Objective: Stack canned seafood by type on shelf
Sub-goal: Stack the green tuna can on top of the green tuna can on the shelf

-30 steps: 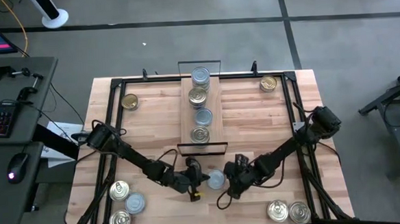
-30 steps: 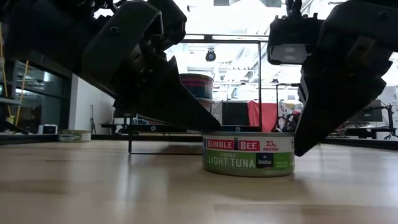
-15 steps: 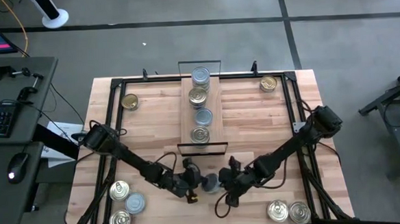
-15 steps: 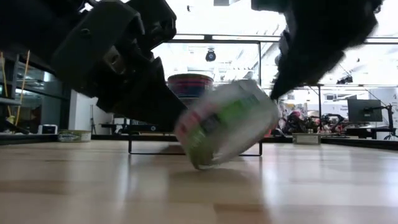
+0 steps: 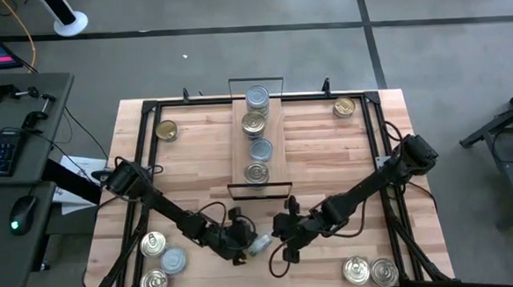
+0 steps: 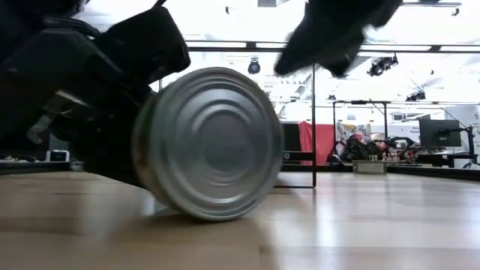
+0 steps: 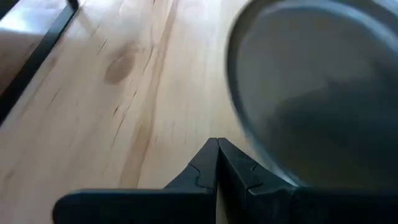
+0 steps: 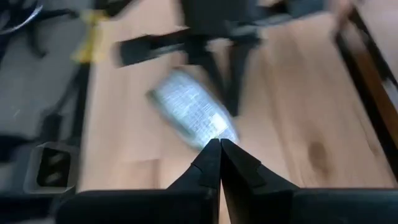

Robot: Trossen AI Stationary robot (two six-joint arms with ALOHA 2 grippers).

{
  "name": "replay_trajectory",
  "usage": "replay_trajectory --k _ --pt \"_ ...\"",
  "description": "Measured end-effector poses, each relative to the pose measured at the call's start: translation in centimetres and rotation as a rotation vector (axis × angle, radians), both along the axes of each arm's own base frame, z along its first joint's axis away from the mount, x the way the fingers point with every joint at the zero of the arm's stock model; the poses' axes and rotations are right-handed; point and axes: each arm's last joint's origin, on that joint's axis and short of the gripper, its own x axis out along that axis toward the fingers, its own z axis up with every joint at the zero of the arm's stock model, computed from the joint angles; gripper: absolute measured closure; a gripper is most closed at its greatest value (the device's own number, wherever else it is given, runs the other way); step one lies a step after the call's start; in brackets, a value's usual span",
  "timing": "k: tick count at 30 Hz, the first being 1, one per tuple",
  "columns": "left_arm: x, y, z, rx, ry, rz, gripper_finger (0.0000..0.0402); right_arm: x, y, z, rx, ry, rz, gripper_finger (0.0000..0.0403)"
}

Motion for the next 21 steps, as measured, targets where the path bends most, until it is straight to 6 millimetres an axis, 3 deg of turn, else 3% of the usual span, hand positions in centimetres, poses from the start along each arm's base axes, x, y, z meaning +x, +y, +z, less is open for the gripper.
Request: replay_trajectory --k 5,9,15,21 --pt "-1.7 0.2 1.3 0.056 0.082 0.042 0.0402 0.9 0.4 2.5 -0.035 -0.017 0.263 0.0403" --pt "-3.3 0.5 2.9 0.119 0.12 0.11 0.0402 1.9 -0.6 4.0 -0.078 -0.035 0.337 0.0383" --pt "-6.0 0.0 4.8 0.107 0.128 0.201 0.0402 3.3 -1.9 3.5 -0.09 -0.027 0.461 0.0267" --pt "-8.9 -2.2 7.5 -0.049 0.032 0.218 0.0401 5.0 -0.8 1.3 -0.16 -0.061 0.601 0.0141"
